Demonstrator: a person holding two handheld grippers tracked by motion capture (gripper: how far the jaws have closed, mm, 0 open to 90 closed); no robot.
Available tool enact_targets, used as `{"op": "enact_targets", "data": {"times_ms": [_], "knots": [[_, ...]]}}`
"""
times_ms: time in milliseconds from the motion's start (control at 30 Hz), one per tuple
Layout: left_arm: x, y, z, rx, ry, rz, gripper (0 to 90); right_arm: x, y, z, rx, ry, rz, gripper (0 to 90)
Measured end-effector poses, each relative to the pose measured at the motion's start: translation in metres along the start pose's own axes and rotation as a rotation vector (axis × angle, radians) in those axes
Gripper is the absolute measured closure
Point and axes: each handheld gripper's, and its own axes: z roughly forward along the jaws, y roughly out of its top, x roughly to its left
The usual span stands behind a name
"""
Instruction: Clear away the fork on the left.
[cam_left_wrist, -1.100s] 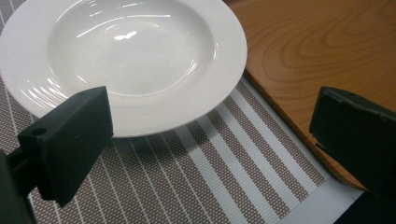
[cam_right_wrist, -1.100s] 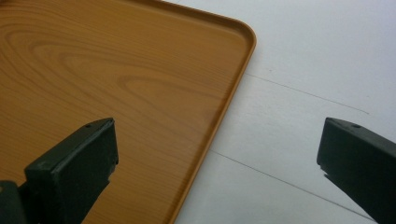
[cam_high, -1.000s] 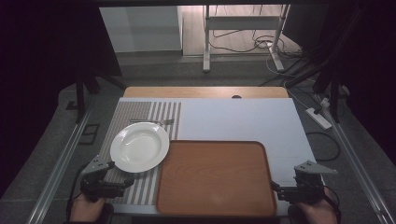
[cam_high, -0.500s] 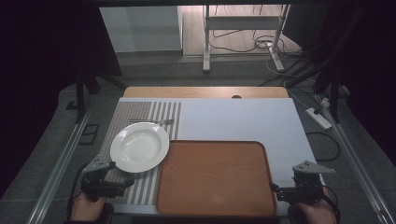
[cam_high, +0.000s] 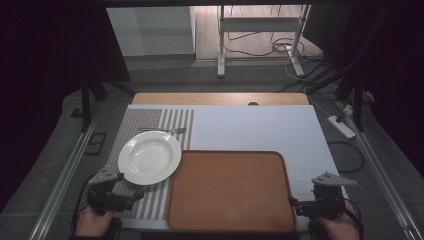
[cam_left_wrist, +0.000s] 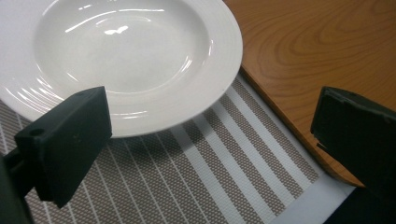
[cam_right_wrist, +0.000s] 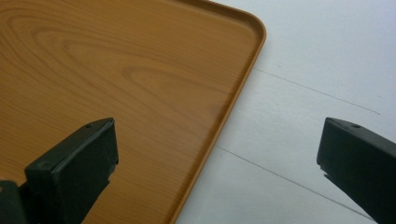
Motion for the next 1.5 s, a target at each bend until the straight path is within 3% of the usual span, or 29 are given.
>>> {"op": "enact_targets", "data": {"times_ms": [100, 367, 633, 833, 1500], "knots": [[0.001, 0.001, 0.001, 0.006, 0.016, 0.019, 0.0, 0.000, 0.000, 0.000, 0.006, -0.003, -0.004, 0.0], [0.004, 0.004, 0.004, 0.019, 0.013, 0.036, 0.0, 0.001, 0.000, 0.001, 0.005, -0.001, -0.007, 0.0], [0.009, 0.007, 0.008, 0.002, -0.020, 0.014, 0.0, 0.001, 0.000, 0.001, 0.007, -0.002, -0.009, 0.0], [0.011, 0.013, 0.013, 0.011, -0.047, 0.027, 0.0, 0.001, 0.000, 0.001, 0.009, -0.002, -0.009, 0.0], [0.021, 0.033, 0.033, 0.017, -0.046, 0.023, 0.0, 0.001, 0.001, 0.002, 0.015, -0.002, -0.010, 0.0]]}}
